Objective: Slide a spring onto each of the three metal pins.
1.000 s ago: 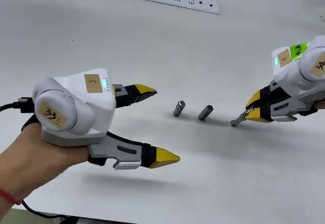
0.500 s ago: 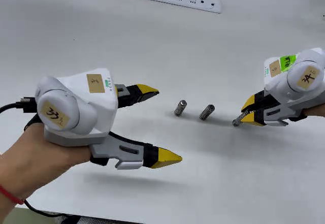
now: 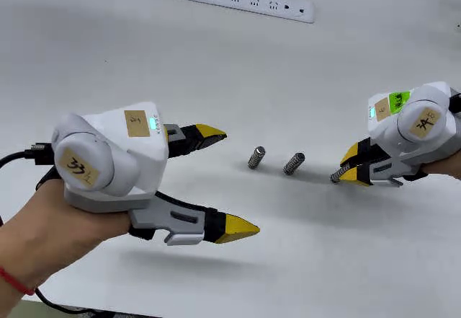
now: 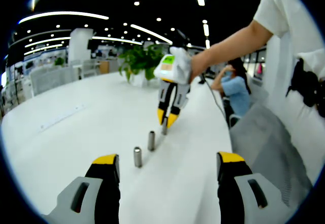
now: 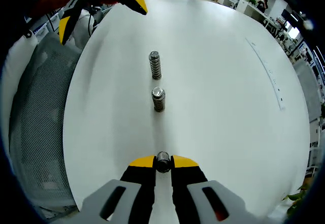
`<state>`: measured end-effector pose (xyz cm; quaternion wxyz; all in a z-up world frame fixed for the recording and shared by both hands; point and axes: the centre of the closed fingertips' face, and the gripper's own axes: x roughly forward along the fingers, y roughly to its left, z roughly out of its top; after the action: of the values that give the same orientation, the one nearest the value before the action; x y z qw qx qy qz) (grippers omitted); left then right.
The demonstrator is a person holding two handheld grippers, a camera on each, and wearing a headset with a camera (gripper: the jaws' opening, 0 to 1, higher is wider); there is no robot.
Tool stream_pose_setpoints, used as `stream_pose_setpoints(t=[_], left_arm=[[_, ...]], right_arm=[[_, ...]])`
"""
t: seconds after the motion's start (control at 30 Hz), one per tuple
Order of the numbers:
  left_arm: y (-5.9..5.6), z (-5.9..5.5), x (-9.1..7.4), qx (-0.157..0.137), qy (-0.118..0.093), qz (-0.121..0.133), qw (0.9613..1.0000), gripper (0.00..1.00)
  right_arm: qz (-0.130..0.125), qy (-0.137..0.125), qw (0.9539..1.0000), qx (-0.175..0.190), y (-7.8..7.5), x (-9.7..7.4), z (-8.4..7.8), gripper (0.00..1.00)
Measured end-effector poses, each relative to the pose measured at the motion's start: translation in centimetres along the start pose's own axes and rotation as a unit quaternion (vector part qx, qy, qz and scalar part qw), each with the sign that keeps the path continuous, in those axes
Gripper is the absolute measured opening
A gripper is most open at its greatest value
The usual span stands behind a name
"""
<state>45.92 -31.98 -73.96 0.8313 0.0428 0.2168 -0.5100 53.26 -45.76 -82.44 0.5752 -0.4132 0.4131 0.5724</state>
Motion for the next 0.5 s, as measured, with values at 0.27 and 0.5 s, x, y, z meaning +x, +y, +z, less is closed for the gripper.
stream_pose_setpoints(t=[0.27, 0.5], left_arm=[[0.1, -0.2, -0.1, 0.000, 0.004, 0.001, 1.0000, 0.80], [0.2, -0.1, -0.4, 0.005, 0.009, 0.007, 0.9999, 0.81]], right_arm=[[-0.003, -0.010, 0.9999, 0.007, -0.2, 0.4, 0.1, 0.16], [-0.021, -0.042, 0.9986, 0.026, 0.2, -1.9, 1.3, 0.22]])
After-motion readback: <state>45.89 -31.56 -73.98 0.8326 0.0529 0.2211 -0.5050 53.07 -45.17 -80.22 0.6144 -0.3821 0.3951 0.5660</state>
